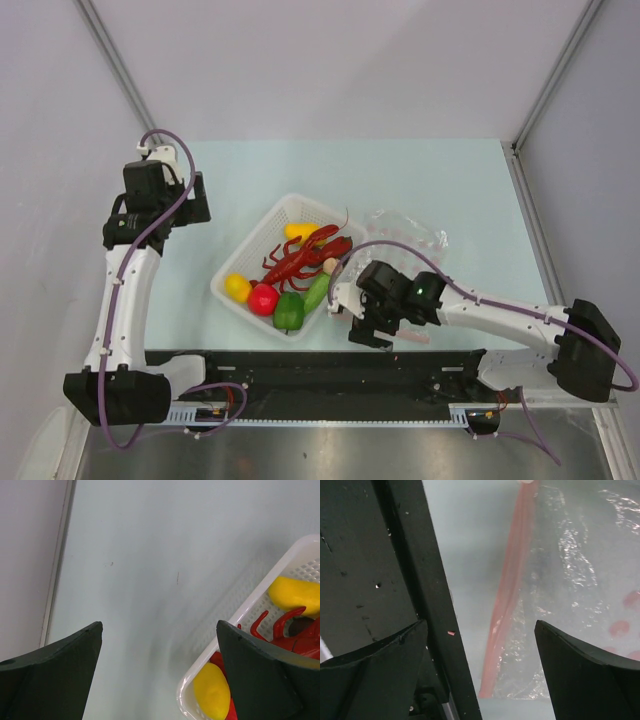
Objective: Place the food in the zip-top bag and seal the zipper
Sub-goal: Pick up the zipper food storage bag at the center of the board.
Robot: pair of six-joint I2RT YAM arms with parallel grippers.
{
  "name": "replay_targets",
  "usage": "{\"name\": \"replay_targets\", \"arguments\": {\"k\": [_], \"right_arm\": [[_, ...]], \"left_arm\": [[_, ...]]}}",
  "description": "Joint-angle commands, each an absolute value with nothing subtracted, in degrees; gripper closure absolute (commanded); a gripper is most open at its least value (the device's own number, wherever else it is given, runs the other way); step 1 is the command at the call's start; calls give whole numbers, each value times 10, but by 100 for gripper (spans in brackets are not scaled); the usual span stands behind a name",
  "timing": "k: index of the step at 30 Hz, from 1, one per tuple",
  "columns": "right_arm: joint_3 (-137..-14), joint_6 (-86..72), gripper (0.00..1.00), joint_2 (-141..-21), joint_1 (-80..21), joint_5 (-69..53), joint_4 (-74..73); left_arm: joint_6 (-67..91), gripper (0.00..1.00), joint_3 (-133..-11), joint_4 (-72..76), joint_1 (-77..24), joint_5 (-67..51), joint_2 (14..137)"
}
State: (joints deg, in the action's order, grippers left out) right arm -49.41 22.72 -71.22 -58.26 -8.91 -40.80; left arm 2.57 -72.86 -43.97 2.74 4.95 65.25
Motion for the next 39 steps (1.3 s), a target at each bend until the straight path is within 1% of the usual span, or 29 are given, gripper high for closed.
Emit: {"name": "replay_targets", "arguments": {"k": [1,4,6,7,11,16,18,19,20,22,23,25,26,28,29,30,32,37,38,39], "right_arm": [[-454,228,10,-685,-637,30,-355],[-422,234,15,-678,-639,83,-321],[-404,243,22,-674,-640,104,-295],[-398,243,23,-673,-639,119,-285],[-376,243,27,-674,-638,125,-246],[-367,245,28,-700,-635,122,-229],[-364,247,30,-702,-634,121,-221],[-363,247,33,-707,-634,122,-213],[-363,247,38,-714,-633,123,-208],[-363,246,44,-723,-634,123,-203],[-365,245,53,-732,-633,125,-203],[-366,244,63,-737,-631,129,-203],[-366,245,72,-735,-630,128,-201],[-366,246,79,-733,-623,126,-202],[-366,248,91,-733,-620,124,-203],[-369,250,100,-734,-614,122,-203],[-380,249,100,-732,-573,103,-213],[-451,237,100,-702,-444,-26,-268],[-460,236,100,-696,-404,-43,-277],[-470,236,100,-690,-385,-80,-286]], "left_arm": [[30,0,-737,-442,25,73,654],[33,0,-742,-442,25,73,657],[34,0,-741,-443,25,69,657],[37,0,-742,-442,25,70,657],[39,0,-745,-444,25,72,663],[30,0,-748,-440,25,86,664],[30,0,-746,-440,25,84,663],[30,0,-744,-439,25,85,661],[30,0,-744,-440,25,84,660],[29,0,-743,-444,25,83,658],[27,0,-744,-446,25,82,658],[18,0,-744,-447,25,85,657],[18,0,-746,-449,25,84,660],[14,0,-750,-453,25,85,661],[14,0,-752,-454,25,80,662],[14,0,-756,-454,25,77,662],[13,0,-758,-454,25,57,658],[2,0,-748,-415,25,-10,634],[-15,0,-744,-408,25,-24,627],[-31,0,-737,-399,25,-49,615]]}}
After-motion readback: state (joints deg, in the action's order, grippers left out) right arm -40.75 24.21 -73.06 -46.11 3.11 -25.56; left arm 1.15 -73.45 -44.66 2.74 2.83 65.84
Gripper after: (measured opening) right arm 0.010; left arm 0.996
